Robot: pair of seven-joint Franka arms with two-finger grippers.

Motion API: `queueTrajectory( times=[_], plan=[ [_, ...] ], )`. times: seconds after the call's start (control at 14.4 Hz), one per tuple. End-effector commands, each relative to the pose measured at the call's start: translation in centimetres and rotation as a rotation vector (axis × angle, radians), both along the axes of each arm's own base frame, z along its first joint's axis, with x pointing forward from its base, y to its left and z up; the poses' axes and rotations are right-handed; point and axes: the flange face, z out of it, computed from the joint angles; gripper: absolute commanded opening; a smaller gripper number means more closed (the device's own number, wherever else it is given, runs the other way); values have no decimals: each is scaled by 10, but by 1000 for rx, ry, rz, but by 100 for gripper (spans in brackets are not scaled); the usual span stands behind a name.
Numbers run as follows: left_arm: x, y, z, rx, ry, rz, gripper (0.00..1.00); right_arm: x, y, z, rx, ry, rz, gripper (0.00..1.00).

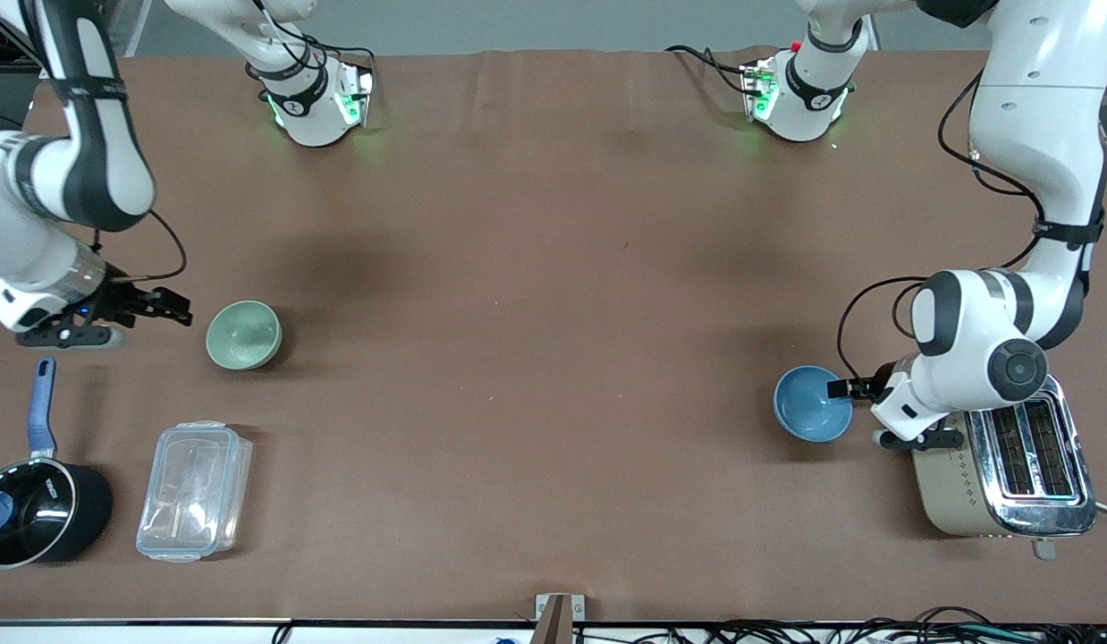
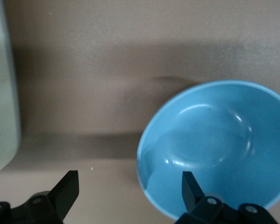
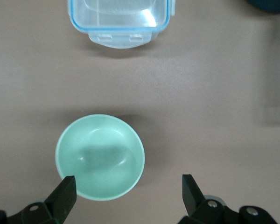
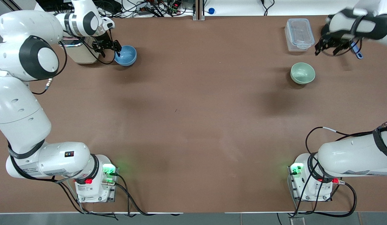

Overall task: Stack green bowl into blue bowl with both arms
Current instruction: 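Grasp the green bowl rim with the right gripper while the left grasps the blue bowl, then slide the blue bowl with the left gripper toward the table middle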

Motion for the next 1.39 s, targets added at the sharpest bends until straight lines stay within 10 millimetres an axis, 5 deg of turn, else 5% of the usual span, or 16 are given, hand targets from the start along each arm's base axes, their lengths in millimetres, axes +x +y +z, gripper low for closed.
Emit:
queueTrajectory(
  times=[0.0, 0.14, 0.28, 0.49, 0.7, 0.9, 1.04, 1.25, 1.32],
  plan=[
    [6, -2, -8, 4, -30, 1, 60, -12, -7, -56, -29, -28, 6, 100],
    [7, -4, -15, 0, -35, 2, 27, -14, -8, -88, -44, -51, 6, 96],
    [8, -8, -13, -3, -38, -1, 6, -16, -8, -101, -43, -36, 0, 89],
    [9, -11, -1, -9, -49, -9, 0, -19, -7, -113, -38, -16, -6, 79],
    [7, -59, 47, -45, -81, -8, 0, -21, -5, -116, -34, -5, -11, 58],
    [-14, -156, 79, -99, -40, 79, 0, -22, -4, -116, -33, 0, -13, 34],
    [-41, -238, 89, -117, -17, 153, 0, -22, -3, -116, -32, 3, -11, 6],
    [-98, -364, 82, -106, 19, 150, 0, -23, 0, -109, -16, 54, -18, 0],
    [-114, -391, 75, -96, 28, 170, 0, -20, 0, -92, -8, 67, -19, 0]
  ],
)
